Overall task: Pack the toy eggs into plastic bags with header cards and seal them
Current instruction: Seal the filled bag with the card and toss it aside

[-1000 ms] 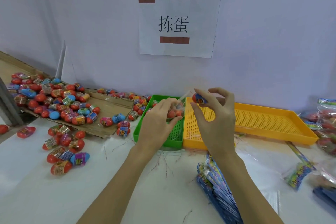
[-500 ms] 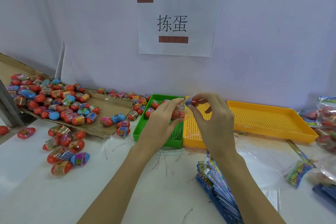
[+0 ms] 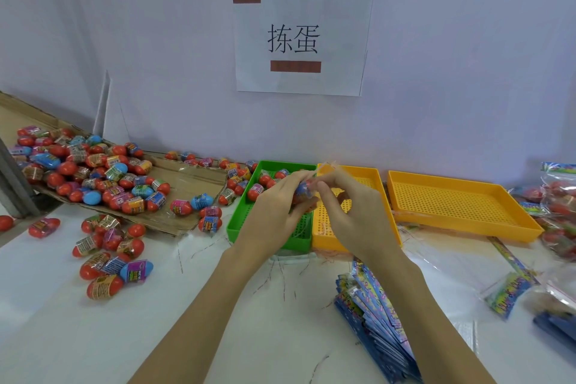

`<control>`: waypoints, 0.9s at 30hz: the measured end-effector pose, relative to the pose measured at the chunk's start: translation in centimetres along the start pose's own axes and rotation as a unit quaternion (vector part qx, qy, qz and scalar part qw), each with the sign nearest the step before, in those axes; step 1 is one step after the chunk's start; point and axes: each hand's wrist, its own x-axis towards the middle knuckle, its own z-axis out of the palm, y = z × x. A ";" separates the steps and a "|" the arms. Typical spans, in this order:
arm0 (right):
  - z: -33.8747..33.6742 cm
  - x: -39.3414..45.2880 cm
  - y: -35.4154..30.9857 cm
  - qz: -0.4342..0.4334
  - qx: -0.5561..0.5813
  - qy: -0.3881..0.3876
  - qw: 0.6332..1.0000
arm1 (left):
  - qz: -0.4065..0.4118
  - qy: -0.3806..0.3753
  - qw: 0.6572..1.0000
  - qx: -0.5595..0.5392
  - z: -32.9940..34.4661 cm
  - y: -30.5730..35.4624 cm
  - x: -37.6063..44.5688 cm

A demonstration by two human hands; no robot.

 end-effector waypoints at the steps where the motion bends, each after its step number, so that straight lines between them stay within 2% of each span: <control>1: 0.1 0.0 0.0 0.004 -0.001 -0.006 1.000 | -0.008 0.000 1.000 -0.008 0.1 -0.1 0.0; 6: 0.4 -0.1 0.5 -0.016 -0.009 -0.065 0.998 | -0.023 -0.011 1.000 -0.009 -0.1 -0.2 0.1; 9: 0.2 0.0 0.3 -0.036 0.013 -0.021 0.999 | -0.048 0.003 0.998 -0.031 -0.1 -0.2 0.1; 12: 0.0 0.2 -0.3 -0.037 0.024 0.076 0.996 | -0.146 0.079 0.985 -0.052 -0.5 -0.8 0.5; 15: 0.2 0.1 -0.1 0.025 0.057 0.087 0.994 | -0.263 0.172 0.942 -0.119 -1.7 -2.4 0.7; 18: 1.8 0.1 0.8 0.125 0.018 -0.010 0.992 | -0.322 0.260 0.891 -0.185 -3.0 -3.9 0.4; 21: 4.5 1.5 1.9 0.184 -0.035 -0.142 0.972 | -0.334 0.281 0.880 -0.188 -3.4 -4.5 0.3; 27: 9.8 6.2 1.5 0.089 -0.096 -0.279 0.952 | -0.340 0.320 0.863 -0.192 -4.0 -4.5 0.5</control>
